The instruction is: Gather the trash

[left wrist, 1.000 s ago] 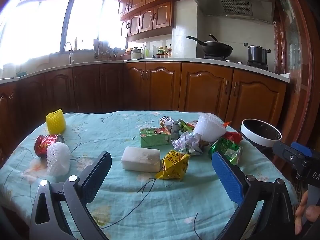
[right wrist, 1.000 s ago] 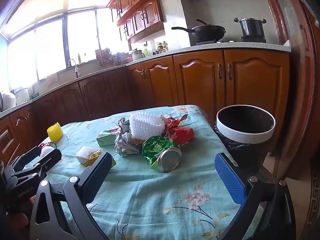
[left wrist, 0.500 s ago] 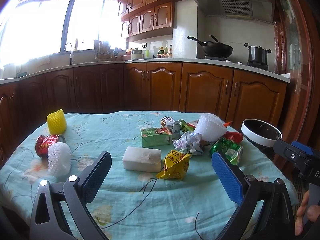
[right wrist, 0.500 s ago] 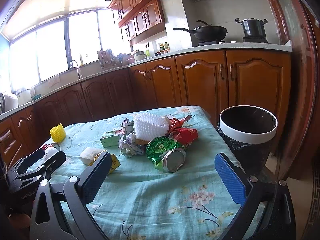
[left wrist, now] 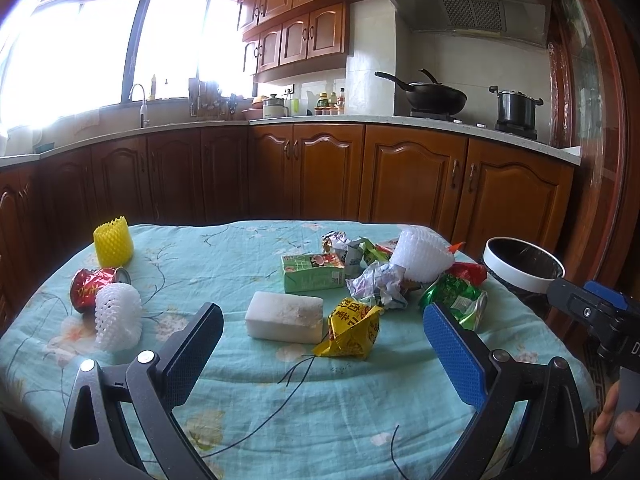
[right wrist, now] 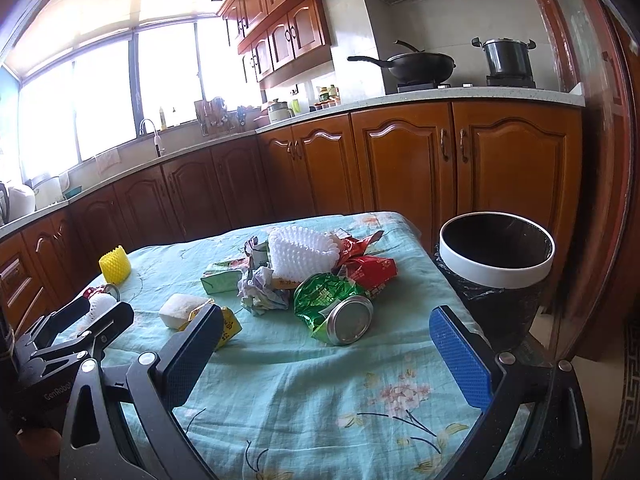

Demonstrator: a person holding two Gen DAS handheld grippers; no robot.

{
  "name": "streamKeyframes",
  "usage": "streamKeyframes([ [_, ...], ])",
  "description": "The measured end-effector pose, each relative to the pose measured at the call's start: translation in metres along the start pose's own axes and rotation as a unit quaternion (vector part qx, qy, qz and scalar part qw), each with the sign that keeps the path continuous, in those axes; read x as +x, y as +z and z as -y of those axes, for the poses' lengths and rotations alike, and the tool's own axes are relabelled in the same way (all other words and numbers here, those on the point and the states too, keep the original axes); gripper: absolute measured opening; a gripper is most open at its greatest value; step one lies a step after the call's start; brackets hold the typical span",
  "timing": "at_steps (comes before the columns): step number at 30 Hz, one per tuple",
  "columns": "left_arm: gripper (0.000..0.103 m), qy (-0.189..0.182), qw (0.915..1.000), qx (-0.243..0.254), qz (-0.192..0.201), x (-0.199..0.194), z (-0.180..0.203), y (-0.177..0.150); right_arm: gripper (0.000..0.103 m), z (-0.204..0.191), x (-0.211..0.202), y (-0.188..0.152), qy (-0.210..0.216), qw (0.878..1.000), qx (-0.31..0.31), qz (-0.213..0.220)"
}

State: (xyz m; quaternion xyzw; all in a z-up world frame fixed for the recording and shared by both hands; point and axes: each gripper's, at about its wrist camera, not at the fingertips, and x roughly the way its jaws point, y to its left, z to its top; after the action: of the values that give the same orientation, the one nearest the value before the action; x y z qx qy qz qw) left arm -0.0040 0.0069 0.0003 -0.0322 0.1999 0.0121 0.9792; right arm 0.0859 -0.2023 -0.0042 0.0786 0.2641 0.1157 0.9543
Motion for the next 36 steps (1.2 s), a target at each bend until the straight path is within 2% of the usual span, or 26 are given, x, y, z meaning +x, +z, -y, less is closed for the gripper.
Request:
streamKeyframes([
  [23, 0.101, -0.004, 0.9997, -0.004, -0.023, 0.017, -0.003, -0.002, 0.103, 0.005, 0.015, -0.002, 0.0, 1.0, 0.014, -0.024],
  [33, 0.1, -0.013, 0.9979, 0.002, -0.064, 0.045, -0.002, 0.001, 0.102, 0.013, 0.038, -0.003, -0.001, 0.998, 0.028, -0.051],
  [36, 0.1, -0.014, 0.9966, 0.01, -0.08, 0.057, 0.0, 0.002, 0.098, 0.015, 0.049, -0.004, -0.002, 0.997, 0.034, -0.066],
])
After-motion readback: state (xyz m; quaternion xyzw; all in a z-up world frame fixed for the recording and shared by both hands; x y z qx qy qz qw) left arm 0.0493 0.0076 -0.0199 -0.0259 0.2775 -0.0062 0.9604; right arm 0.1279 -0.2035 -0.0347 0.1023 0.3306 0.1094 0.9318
